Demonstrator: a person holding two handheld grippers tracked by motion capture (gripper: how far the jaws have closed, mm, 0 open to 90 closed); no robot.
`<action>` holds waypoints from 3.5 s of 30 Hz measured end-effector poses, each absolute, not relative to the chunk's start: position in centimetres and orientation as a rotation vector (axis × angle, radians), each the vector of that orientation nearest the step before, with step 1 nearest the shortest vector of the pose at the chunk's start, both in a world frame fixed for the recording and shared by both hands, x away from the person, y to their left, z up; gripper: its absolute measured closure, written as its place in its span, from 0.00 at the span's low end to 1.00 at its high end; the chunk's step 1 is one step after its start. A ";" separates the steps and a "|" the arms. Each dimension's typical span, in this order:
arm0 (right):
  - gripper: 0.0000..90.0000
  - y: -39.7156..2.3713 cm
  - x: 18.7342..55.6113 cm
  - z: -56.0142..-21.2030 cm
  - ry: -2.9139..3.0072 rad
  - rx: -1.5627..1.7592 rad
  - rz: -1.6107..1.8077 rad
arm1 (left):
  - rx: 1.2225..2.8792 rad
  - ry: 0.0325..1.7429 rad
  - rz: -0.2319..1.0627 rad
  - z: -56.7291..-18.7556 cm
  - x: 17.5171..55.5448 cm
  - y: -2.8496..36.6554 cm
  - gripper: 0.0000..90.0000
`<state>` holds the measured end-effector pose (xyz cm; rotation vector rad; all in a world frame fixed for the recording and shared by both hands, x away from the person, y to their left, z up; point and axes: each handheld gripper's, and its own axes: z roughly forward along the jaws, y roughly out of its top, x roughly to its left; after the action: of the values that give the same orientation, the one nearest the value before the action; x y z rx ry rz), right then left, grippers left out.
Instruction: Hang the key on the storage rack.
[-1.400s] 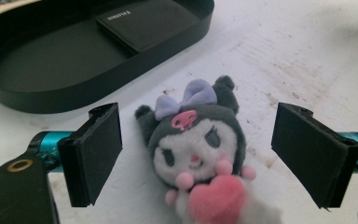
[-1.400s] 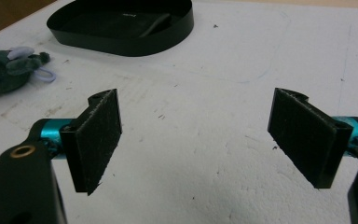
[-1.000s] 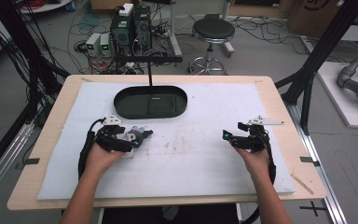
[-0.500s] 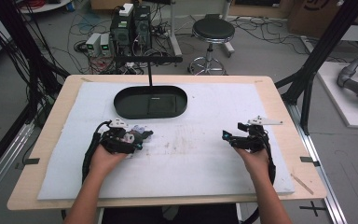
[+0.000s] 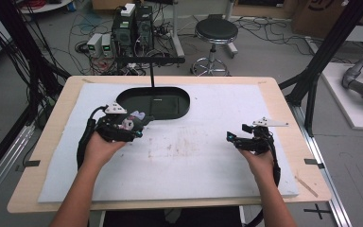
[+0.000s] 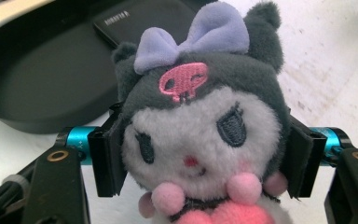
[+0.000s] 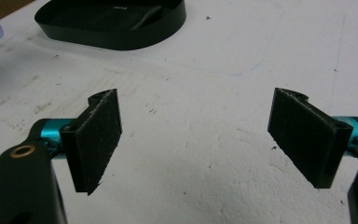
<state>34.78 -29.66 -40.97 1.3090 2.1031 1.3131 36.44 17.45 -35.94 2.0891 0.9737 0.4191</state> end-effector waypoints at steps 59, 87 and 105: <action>0.20 -30.0 35.4 -41.4 2.115 1.346 1.349 | 2.035 1.079 0.526 -25.9 50.5 17.1 0.34; 0.20 -30.1 35.2 -41.2 2.107 1.340 1.350 | 2.038 1.146 0.550 -26.5 52.5 17.5 0.23; 0.20 -29.9 35.2 -41.2 2.113 1.338 1.345 | 2.037 1.100 0.510 -27.1 49.3 17.8 0.21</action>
<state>35.20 -29.88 -41.25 1.3385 2.1131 1.3454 49.32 17.81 -27.12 2.0367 1.1000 0.5102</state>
